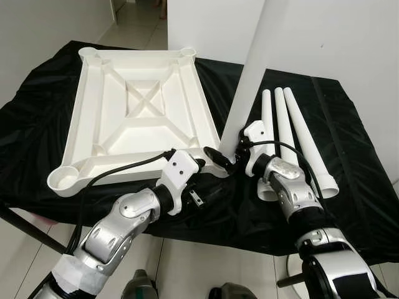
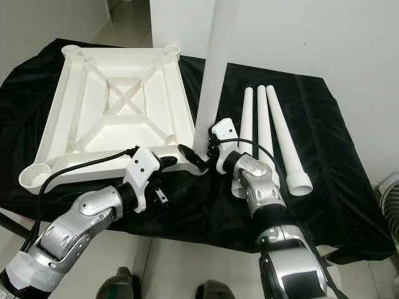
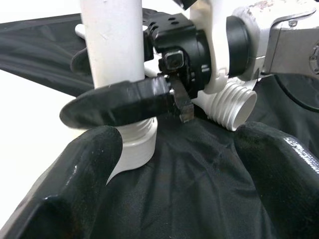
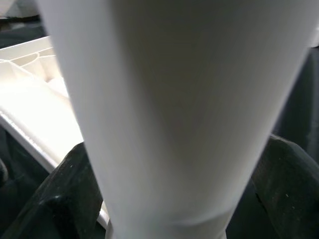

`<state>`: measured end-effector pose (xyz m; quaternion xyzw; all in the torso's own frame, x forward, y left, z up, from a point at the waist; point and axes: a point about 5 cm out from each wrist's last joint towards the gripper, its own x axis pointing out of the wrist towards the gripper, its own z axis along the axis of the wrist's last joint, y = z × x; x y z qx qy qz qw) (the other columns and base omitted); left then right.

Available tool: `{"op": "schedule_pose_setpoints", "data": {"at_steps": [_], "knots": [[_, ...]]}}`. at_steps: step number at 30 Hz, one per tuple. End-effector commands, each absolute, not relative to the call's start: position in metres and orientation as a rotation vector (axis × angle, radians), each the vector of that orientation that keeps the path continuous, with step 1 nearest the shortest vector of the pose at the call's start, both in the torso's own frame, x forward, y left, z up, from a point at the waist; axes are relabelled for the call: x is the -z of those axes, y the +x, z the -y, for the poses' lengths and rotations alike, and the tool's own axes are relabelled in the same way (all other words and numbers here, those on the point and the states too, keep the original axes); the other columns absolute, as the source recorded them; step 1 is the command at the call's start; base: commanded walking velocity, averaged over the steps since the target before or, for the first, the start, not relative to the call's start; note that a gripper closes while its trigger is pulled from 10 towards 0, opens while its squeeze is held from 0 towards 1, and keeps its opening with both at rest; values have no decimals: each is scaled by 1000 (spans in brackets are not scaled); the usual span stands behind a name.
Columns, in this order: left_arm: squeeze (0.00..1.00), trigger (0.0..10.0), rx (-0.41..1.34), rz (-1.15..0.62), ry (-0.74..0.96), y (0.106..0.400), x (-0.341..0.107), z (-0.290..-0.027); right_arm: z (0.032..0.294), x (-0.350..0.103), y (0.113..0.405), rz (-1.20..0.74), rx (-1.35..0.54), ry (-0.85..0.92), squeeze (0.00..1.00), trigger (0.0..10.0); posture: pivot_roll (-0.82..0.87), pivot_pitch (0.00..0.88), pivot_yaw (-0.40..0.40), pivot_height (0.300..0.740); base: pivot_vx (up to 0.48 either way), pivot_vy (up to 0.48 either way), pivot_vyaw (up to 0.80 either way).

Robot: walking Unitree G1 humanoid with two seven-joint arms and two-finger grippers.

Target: Building children table

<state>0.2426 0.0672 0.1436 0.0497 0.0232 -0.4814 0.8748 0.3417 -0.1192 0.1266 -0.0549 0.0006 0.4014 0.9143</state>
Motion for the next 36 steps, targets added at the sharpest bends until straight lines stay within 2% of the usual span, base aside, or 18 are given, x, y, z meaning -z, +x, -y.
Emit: {"op": "schedule_pose_setpoints", "data": {"at_steps": [1, 3, 4, 5, 6, 18, 19, 20, 28, 33, 36], "knots": [[0, 10000, 1111, -63, 99, 238, -141, -64, 114, -123, 343, -24, -850, -123, 0, 10000, 75, 0, -48, 740, 0, 0, 0], [0, 10000, 1113, -63, 98, 238, -141, -64, 115, -122, 343, -28, -852, -115, 0, 10000, 75, 0, -48, 740, 0, 0, 0], [0, 10000, 1115, -65, 95, 237, -140, -63, 116, -121, 343, -28, -851, -99, 0, 4706, 75, 0, -48, 740, 0, 0, 0], [0, 10000, 1115, -65, 95, 237, -140, -63, 116, -121, 343, -28, -851, -99, 0, 4706, 75, 0, -48, 740, 0, 0, 0], [0, 10000, 1118, -68, 92, 237, -140, -63, 117, -121, 344, -27, -855, -79, 0, 0, 75, 0, -48, 740, 0, 0, 0], [0, 10000, 1135, -85, 83, 237, -137, -63, 121, -118, 346, -8, -836, -38, 0, 0, 64, 0, -35, 740, 0, 0, 0], [0, 10000, 1135, -86, 85, 237, -137, -63, 122, -118, 346, -5, -825, -42, 0, 6902, 63, 0, -36, 740, 0, 0, 0], [0, 10000, 1135, -88, 86, 236, -136, -63, 123, -118, 346, 2, -806, -46, 0, 10000, 63, 0, -38, 740, 0, 0, 0], [0, 10000, 1124, -96, 83, 234, -134, -65, 130, -123, 348, 34, -658, -60, 0, 10000, 66, 0, -45, 740, 0, 0, 0], [0, 10000, 1120, -99, 75, 231, -133, -65, 131, -124, 346, 62, -429, -34, 0, 10000, 64, 4, -47, 740, 0, 0, 0], [0, 10000, 1119, -101, 74, 231, -133, -65, 131, -123, 345, 62, -373, -14, 0, 10000, 64, 4, -47, 740, 0, 0, 0]]}}
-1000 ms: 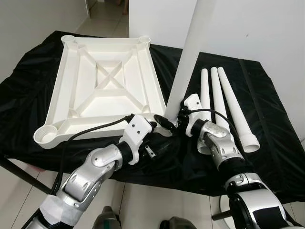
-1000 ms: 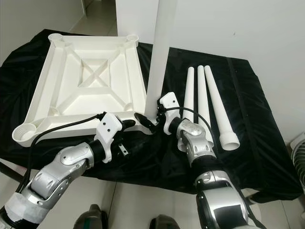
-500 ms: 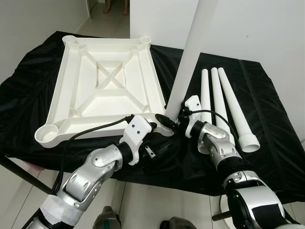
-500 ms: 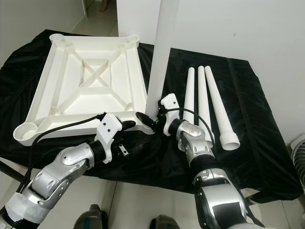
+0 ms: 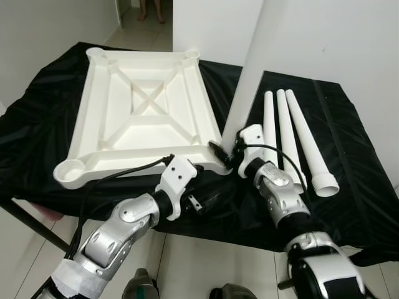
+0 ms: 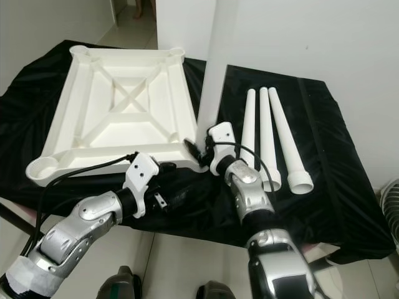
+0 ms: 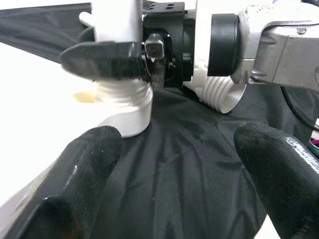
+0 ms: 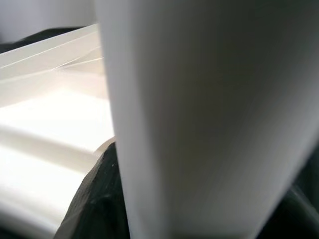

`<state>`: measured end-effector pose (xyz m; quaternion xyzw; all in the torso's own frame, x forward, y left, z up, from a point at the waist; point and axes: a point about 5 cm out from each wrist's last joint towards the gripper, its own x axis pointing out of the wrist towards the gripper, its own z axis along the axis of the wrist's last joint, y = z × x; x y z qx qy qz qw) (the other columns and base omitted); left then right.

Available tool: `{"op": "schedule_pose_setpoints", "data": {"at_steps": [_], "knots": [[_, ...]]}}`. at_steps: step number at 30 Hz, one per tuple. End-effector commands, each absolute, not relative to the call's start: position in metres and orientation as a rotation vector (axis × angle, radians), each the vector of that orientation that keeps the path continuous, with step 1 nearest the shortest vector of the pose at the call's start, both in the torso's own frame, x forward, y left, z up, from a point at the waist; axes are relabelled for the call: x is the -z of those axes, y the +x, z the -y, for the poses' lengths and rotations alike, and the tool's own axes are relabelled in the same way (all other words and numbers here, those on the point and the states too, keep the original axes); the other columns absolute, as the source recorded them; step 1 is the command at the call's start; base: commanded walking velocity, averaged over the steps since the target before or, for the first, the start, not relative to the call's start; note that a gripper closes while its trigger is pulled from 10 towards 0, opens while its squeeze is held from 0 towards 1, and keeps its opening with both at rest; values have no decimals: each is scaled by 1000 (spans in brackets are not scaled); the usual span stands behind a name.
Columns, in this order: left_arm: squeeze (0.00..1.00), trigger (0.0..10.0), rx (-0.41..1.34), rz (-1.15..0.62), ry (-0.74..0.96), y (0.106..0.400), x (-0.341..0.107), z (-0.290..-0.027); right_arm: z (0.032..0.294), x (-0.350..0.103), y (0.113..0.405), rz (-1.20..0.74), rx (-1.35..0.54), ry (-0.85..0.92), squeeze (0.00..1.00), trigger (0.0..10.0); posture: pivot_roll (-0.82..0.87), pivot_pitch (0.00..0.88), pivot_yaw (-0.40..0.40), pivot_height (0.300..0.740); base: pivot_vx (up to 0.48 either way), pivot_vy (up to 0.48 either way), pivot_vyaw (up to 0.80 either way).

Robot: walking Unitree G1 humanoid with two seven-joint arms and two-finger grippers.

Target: Building children table

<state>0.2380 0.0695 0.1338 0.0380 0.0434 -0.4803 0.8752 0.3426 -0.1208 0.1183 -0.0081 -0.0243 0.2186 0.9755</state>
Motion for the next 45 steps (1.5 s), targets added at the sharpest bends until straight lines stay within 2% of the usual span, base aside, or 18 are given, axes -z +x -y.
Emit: {"op": "schedule_pose_setpoints", "data": {"at_steps": [1, 2, 6, 10, 17, 18, 28, 29, 33, 35, 40, 45], "knots": [[0, 10000, 1119, -103, 73, 231, -133, -65, 130, -121, 341, 68, -289, -3, 0, 10000, 63, 6, -47, 740, 0, 0, 0], [0, 10000, 1118, -104, 72, 231, -132, -65, 127, -121, 336, 89, -219, 4, 0, 10000, 61, 8, -46, 740, 0, 0, 0], [0, 10000, 1119, -105, 71, 231, -132, -65, 116, -118, 326, 94, -130, 29, 0, 10000, 58, 9, -44, 740, 0, 0, 0], [0, 10000, 1122, -105, 72, 231, -133, -65, 97, -117, 319, 87, -160, 51, 0, 10000, 57, 11, -42, 740, 0, 0, 0], [0, 10000, 1126, -109, 73, 231, -132, -65, 101, -119, 319, 77, -150, 48, 0, 10000, 54, 13, -43, 740, 0, 0, 0], [0, 10000, 1125, -109, 73, 230, -132, -65, 102, -121, 319, 84, -153, 51, 1000, 10000, 54, 12, -46, 740, 0, 0, 0], [0, 10000, 1117, -107, 76, 232, -132, -66, 113, -133, 323, 122, -314, 54, 1000, 10000, 56, 4, -53, 740, 0, 0, 0], [0, 10000, 1116, -106, 78, 233, -132, -67, 116, -133, 324, 107, -368, 50, 0, 10000, 55, 0, -53, 740, 0, 0, 0], [0, 10000, 1115, -105, 81, 233, -132, -67, 121, -134, 326, 93, -452, 22, 0, 10000, 54, 0, -52, 740, 0, 0, 0], [0, 10000, 1117, -103, 86, 234, -133, -67, 125, -133, 328, 60, -607, -44, 0, 10000, 52, 0, -50, 740, 0, 0, 0], [0, 10000, 1121, -99, 91, 235, -133, -67, 129, -127, 328, 21, -773, -128, 0, 10000, 53, 0, -47, 740, 0, 0, 0], [0, 10000, 1123, -98, 93, 236, -134, -67, 129, -125, 330, -5, -814, -132, 0, 10000, 56, 0, -44, 740, 0, 0, 0]]}}
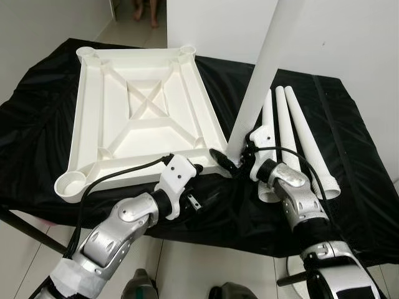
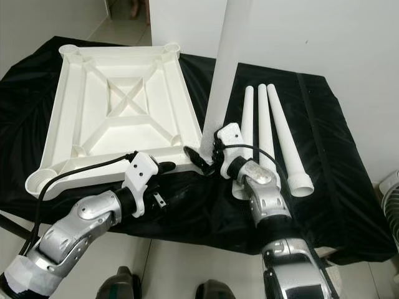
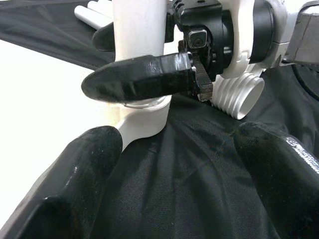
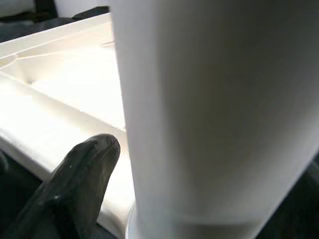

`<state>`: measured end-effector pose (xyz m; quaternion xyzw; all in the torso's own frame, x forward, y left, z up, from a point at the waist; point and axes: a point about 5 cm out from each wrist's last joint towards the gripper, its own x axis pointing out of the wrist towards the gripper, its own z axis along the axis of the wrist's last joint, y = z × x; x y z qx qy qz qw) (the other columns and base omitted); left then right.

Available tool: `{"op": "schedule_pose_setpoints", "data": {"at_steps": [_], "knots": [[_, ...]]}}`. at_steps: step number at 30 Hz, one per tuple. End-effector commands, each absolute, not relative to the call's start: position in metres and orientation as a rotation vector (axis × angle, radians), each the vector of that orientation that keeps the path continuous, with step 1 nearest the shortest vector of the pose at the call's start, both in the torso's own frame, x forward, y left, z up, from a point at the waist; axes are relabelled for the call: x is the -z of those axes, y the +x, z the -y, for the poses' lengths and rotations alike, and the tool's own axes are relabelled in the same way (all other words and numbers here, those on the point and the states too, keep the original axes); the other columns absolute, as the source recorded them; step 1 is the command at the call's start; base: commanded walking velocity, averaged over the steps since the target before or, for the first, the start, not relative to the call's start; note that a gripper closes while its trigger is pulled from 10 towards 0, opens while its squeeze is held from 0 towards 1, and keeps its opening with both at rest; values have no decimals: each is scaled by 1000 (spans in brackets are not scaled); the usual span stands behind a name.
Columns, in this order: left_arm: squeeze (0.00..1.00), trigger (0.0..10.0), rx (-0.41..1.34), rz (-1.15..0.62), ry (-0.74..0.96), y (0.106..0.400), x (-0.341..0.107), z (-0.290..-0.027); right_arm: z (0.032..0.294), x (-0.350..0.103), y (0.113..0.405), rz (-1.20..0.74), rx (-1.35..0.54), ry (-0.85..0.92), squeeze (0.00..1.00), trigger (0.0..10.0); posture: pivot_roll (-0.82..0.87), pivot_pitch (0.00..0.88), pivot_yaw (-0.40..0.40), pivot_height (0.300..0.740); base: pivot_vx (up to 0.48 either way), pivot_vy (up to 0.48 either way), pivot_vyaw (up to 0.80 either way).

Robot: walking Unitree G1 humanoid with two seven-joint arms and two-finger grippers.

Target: Building children table

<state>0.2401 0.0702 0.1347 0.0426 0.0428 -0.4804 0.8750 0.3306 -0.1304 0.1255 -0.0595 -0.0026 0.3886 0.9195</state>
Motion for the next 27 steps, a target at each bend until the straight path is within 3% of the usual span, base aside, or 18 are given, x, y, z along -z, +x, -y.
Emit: {"op": "schedule_pose_setpoints", "data": {"at_steps": [1, 4, 5, 6, 18, 19, 27], "knots": [[0, 10000, 1124, -97, 96, 236, -134, -68, 127, -121, 332, -29, -866, -142, 0, 10000, 62, 0, -41, 740, 0, 0, 0], [0, 10000, 1125, -96, 98, 236, -134, -68, 126, -120, 333, -33, -883, -140, 0, 10000, 62, 0, -41, 740, 0, 0, 0], [0, 10000, 1125, -97, 98, 236, -135, -68, 126, -121, 334, -29, -886, -138, 0, 2000, 62, 0, -41, 740, 0, 0, 0], [0, 10000, 1127, -98, 98, 235, -134, -68, 126, -121, 335, -27, -892, -134, 0, 0, 66, 0, -40, 740, 0, 0, 0], [0, 10000, 1132, -107, 97, 232, -133, -68, 130, -118, 337, -26, -903, -113, 0, 0, 69, 0, -39, 740, 0, 0, 0], [0, 10000, 1133, -109, 96, 232, -133, -68, 130, -118, 338, -28, -881, -97, 0, 10000, 68, 0, -39, 740, 0, 0, 0], [0, 10000, 1133, -114, 91, 230, -132, -68, 128, -122, 340, 28, -690, -71, 0, 10000, 65, 0, -43, 740, 0, 0, 0]]}}
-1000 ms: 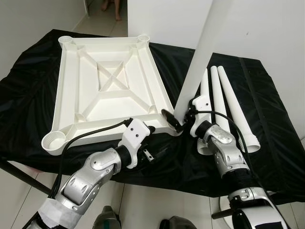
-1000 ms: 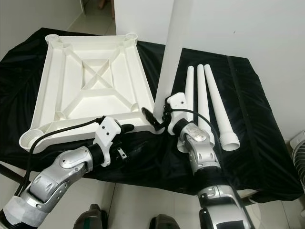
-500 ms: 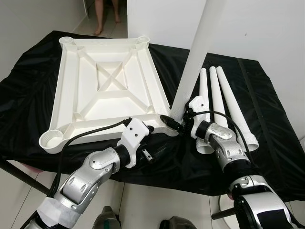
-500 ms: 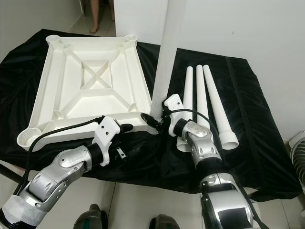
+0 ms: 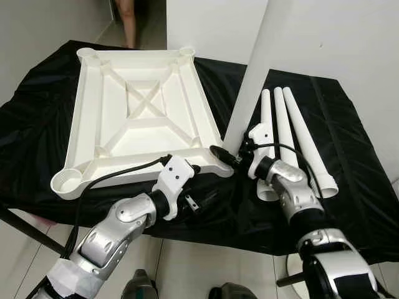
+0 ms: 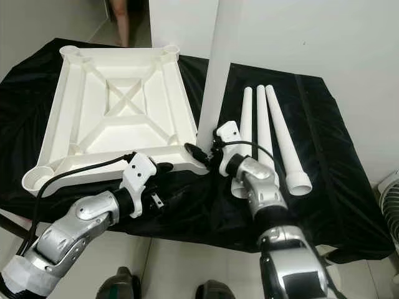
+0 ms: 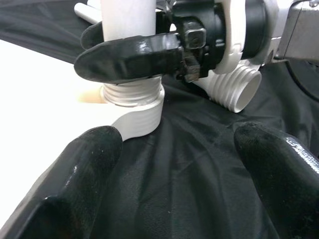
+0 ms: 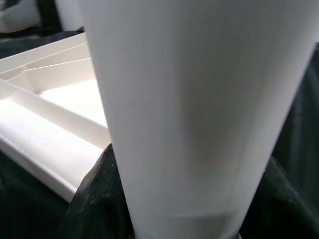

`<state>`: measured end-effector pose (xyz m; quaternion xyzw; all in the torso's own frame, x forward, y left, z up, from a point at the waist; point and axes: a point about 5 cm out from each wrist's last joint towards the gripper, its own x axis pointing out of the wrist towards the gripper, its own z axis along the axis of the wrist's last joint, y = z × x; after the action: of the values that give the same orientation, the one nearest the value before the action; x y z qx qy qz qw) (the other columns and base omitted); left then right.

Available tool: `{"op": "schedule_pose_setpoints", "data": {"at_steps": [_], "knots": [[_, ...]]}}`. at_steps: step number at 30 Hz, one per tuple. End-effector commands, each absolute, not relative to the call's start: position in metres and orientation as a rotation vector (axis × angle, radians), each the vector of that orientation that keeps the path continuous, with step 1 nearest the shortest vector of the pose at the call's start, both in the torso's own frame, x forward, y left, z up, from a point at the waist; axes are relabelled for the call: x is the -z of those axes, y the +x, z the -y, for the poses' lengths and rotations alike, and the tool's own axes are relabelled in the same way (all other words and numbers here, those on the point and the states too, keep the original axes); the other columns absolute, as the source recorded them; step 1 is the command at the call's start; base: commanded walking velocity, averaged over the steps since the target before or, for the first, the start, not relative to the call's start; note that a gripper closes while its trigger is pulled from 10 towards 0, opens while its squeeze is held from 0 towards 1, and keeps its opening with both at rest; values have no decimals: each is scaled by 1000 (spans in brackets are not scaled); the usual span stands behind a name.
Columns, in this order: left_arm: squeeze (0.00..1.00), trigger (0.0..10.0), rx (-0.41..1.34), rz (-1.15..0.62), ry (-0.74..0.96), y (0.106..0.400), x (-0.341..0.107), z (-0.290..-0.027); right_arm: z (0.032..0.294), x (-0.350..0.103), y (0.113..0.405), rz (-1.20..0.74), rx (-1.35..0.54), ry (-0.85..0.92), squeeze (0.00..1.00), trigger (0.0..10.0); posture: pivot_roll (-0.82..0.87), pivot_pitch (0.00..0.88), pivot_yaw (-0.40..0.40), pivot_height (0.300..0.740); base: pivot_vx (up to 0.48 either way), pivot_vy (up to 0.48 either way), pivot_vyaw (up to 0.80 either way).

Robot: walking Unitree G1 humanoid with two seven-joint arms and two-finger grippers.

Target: Building children table

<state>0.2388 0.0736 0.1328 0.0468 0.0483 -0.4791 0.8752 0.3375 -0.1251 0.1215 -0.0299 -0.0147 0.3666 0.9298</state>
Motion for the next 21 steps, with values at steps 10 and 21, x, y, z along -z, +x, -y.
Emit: {"op": "schedule_pose_setpoints", "data": {"at_steps": [10, 21], "knots": [[0, 10000, 1139, -120, 86, 227, -131, -68, 111, -118, 328, 44, -357, 6, 0, 10000, 60, 0, -44, 740, 0, 0, 0], [0, 10000, 1145, -121, 84, 227, -131, -67, 94, -114, 317, 14, -169, 20, 0, 10000, 56, 0, -44, 740, 0, 0, 0]]}}
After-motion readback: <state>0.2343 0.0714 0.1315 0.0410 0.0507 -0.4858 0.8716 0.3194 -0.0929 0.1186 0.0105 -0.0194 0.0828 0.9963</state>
